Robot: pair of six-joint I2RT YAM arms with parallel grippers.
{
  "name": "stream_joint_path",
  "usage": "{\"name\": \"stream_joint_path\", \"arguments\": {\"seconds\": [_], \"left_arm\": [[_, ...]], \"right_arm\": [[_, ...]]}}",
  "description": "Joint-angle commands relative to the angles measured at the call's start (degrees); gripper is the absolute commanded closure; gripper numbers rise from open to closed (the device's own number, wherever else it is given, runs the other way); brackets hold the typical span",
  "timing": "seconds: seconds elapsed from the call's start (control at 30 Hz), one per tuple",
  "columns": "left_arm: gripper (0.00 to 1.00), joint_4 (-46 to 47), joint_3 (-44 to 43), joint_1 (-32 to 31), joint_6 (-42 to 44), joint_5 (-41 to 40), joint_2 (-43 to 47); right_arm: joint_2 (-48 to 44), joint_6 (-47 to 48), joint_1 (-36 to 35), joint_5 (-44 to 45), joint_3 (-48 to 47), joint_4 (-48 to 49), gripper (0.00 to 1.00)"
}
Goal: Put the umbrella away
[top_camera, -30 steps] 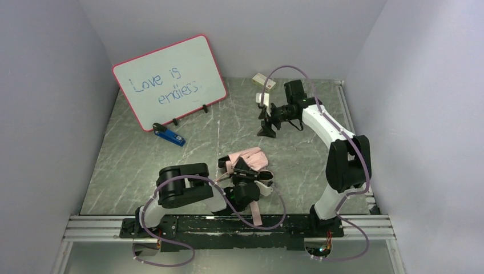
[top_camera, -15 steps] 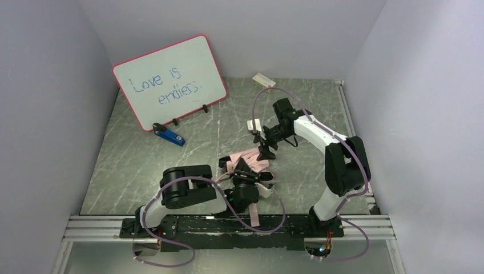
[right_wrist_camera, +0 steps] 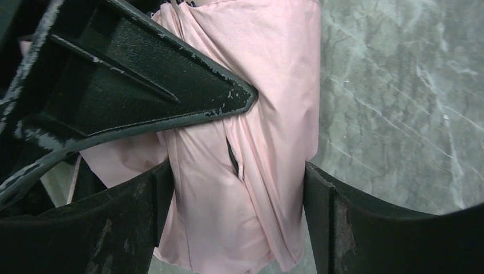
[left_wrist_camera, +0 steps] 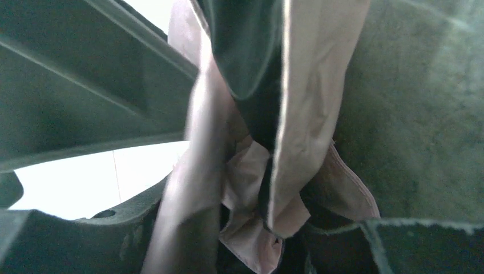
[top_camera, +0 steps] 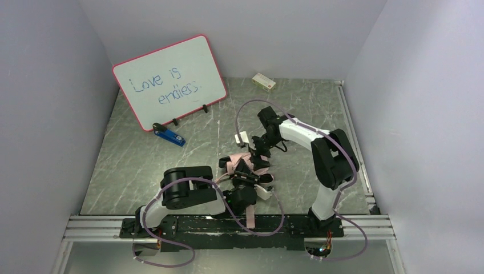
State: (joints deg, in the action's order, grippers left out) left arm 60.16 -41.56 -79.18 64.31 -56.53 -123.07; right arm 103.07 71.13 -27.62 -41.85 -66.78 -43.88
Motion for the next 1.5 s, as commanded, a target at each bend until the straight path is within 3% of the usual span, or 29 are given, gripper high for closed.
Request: {"name": "stream_joint_path", "arguments": {"seconds": [0.0,0.2,0.4,0.43,0.53,0.63,0.9,1.1,1.3,1.4,1.47], "left_arm": [[0.95,-8.17,2.52,-1.33,-2.67,6.68,-4.33],[0.95,-7.17,2.64,-1.33,-2.71,6.44,-3.89],[0.95,-5.81,2.12,-1.33,-3.65,5.70,-2.91],[0.91,-5.66,2.10,-1.37,-3.93,5.52,-2.45],[0.67,-1.68,3.11,-1.49,-3.83,4.85,-0.61],[0.52,3.12,4.12,-1.76,-1.16,3.95,0.71],[0.33,8.04,4.82,-3.59,1.51,1.37,6.23],[0.21,1.47,5.71,-6.86,-4.76,-0.30,14.26],[0.19,-6.48,6.94,-11.48,-14.22,-3.01,22.56],[0.21,-19.01,7.15,-13.25,-23.96,-1.31,31.23],[0.27,-36.70,5.49,-12.24,-35.98,9.06,38.31]], "right_arm": [[3.31,-0.55,-1.63,4.82,1.26,2.11,0.17],[6.96,-1.35,-2.10,6.68,0.81,0.46,0.25],[8.49,-5.84,-2.09,9.49,1.01,1.84,0.50],[8.87,-6.96,-2.09,10.23,0.96,2.32,0.53],[8.88,-10.08,-2.09,11.12,1.72,4.93,0.62],[8.36,-13.35,-2.05,10.99,2.80,8.28,0.76],[7.79,-17.93,-1.70,12.87,4.60,13.61,0.83],[6.18,-18.97,-1.17,15.57,5.86,16.51,0.81],[5.87,-20.68,-1.07,17.83,6.61,18.75,0.81],[5.39,-21.36,-1.17,18.56,7.12,19.80,0.82],[4.75,-21.09,-1.28,19.14,7.59,20.03,0.82]]}}
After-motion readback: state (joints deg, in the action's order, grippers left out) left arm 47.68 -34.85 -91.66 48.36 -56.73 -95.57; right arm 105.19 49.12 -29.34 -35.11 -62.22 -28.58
